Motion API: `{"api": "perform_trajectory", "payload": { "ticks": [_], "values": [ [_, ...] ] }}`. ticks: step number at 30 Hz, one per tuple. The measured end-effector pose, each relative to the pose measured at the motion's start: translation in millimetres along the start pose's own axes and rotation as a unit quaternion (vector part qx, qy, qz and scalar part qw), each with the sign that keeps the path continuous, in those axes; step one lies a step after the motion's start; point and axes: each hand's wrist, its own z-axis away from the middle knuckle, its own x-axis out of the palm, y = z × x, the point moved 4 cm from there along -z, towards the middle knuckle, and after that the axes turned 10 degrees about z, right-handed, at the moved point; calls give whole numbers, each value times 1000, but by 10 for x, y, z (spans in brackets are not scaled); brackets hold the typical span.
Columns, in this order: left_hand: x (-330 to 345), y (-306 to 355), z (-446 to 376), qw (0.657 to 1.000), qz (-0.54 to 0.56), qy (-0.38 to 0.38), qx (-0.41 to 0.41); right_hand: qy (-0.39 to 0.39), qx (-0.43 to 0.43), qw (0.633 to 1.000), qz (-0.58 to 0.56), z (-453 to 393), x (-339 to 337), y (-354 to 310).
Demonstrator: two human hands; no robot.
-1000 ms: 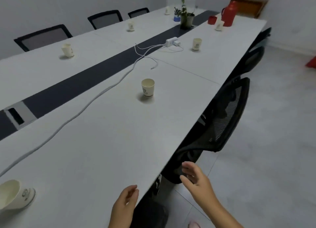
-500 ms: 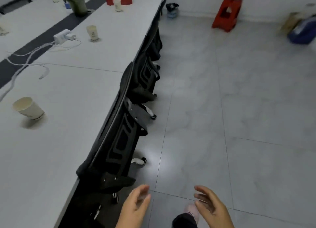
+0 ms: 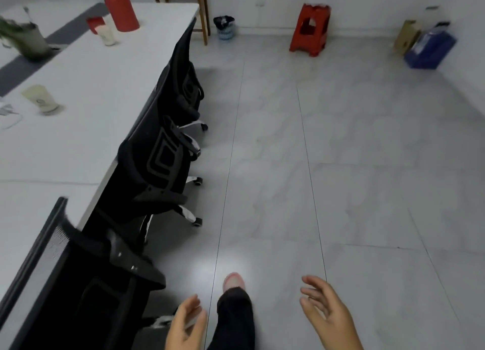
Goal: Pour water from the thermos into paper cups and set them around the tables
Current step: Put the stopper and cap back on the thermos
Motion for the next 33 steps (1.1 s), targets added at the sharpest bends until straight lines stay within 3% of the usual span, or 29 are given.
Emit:
{"api": "perform_trajectory", "payload": {
  "ticks": [4,9,15,18,22,27,33],
  "values": [
    [608,337,-1055,1000,-3,-15,21,28,21,999,-7,-870,-110,-56],
    [1472,1172,-2530,992,-30,-99,70,92,37,994,-43,-2120,-321,-544],
    [2407,1817,-3889,983,-59,-152,84,105,40,994,-17,-3484,-498,-893],
    [2877,1926,-4462,985,-55,-142,85,111,85,990,-25,-4130,-669,-750],
    [3477,2210,-5300,995,-10,-72,61,91,93,991,-16,-5403,-1029,-818],
    [4295,2851,-6148,997,67,-4,43,41,5,999,20,-7337,-1424,-1690],
    [4763,3439,-7096,994,67,56,66,-31,-32,998,44,-9144,-1229,-2342]
  ]
}}
